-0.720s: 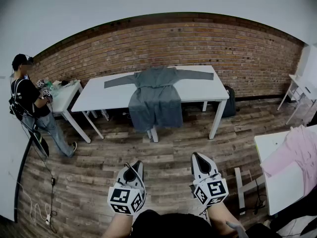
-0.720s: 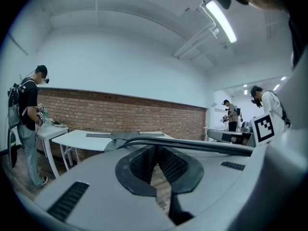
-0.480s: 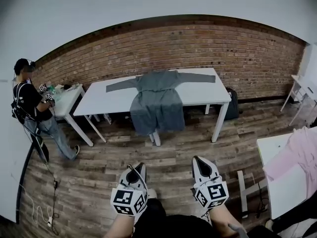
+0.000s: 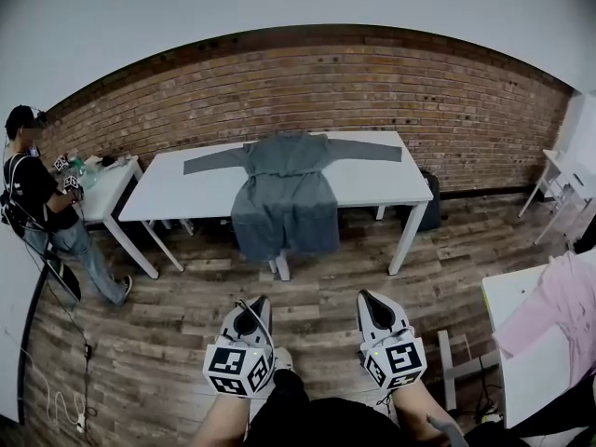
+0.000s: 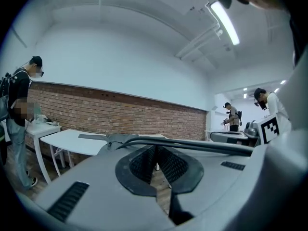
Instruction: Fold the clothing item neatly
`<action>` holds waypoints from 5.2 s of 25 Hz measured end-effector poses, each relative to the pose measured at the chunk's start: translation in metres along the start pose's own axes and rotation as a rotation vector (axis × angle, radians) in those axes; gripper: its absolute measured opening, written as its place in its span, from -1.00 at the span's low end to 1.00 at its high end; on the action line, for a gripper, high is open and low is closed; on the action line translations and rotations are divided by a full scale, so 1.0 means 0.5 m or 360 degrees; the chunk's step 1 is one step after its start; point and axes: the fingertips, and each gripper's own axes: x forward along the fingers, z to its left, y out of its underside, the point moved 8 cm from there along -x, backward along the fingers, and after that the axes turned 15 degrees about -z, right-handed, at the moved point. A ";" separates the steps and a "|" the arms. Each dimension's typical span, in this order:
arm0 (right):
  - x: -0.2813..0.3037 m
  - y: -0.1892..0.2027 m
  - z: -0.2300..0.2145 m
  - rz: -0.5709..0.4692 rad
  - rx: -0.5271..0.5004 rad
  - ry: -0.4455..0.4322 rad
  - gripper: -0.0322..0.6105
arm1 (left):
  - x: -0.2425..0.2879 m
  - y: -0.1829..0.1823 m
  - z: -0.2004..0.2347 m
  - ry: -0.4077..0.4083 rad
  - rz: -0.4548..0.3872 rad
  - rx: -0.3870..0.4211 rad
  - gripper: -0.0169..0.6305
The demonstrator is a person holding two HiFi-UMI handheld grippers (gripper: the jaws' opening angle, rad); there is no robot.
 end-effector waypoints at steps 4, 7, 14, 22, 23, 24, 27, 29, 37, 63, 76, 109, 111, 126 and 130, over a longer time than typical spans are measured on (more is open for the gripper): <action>0.071 0.034 -0.012 -0.0005 0.0043 -0.0021 -0.93 | 0.054 0.022 0.047 0.0007 0.0037 -0.0009 -0.98; 0.131 0.074 -0.010 -0.0006 0.0073 -0.0096 -0.93 | 0.099 0.043 0.096 0.0015 0.0077 0.0015 -0.98; 0.329 0.128 -0.019 0.0064 0.0067 -0.0105 -0.93 | 0.264 0.030 0.252 0.0046 0.0099 -0.0032 -0.98; 0.523 0.183 -0.022 0.0113 0.0064 -0.0042 -0.93 | 0.407 0.034 0.423 0.0076 0.0110 -0.0094 -0.98; 0.542 0.190 -0.022 0.0119 0.0062 -0.0036 -0.93 | 0.419 0.037 0.440 0.0077 0.0109 -0.0098 -0.98; 0.560 0.196 -0.022 0.0124 0.0058 -0.0032 -0.93 | 0.431 0.041 0.457 0.0076 0.0108 -0.0102 -0.98; 0.611 0.211 -0.018 0.0133 0.0046 -0.0024 -0.93 | 0.460 0.047 0.506 0.0077 0.0104 -0.0117 -0.98; 0.639 0.216 -0.013 0.0136 0.0038 -0.0017 -0.93 | 0.475 0.049 0.535 0.0081 0.0101 -0.0135 -0.98; 0.701 0.230 -0.010 0.0153 0.0001 0.0021 -0.93 | 0.524 0.062 0.604 0.0099 0.0089 -0.0206 -0.98; 1.052 0.340 -0.365 0.0089 0.0092 -0.0022 -0.93 | 0.949 0.086 0.649 0.0037 0.0084 -0.0194 -0.98; 1.141 0.405 -0.574 0.0102 0.0151 0.0093 -0.93 | 1.182 0.124 0.616 0.0039 0.0135 -0.0171 -0.98; 0.929 0.622 -1.090 0.0811 0.0237 0.1218 -0.92 | 1.305 0.220 0.601 0.0217 0.0329 -0.0212 -0.98; 0.925 0.645 -1.120 0.0852 0.0281 0.1256 -0.92 | 1.304 0.224 0.595 0.0209 0.0341 -0.0203 -0.98; 0.902 0.760 -1.279 0.1195 0.0405 0.1236 -0.46 | 1.300 0.258 0.571 0.0165 0.0485 -0.0155 -0.98; 0.904 0.765 -1.305 0.1177 0.0532 0.1271 -0.46 | 1.309 0.265 0.568 0.0168 0.0495 -0.0164 -0.98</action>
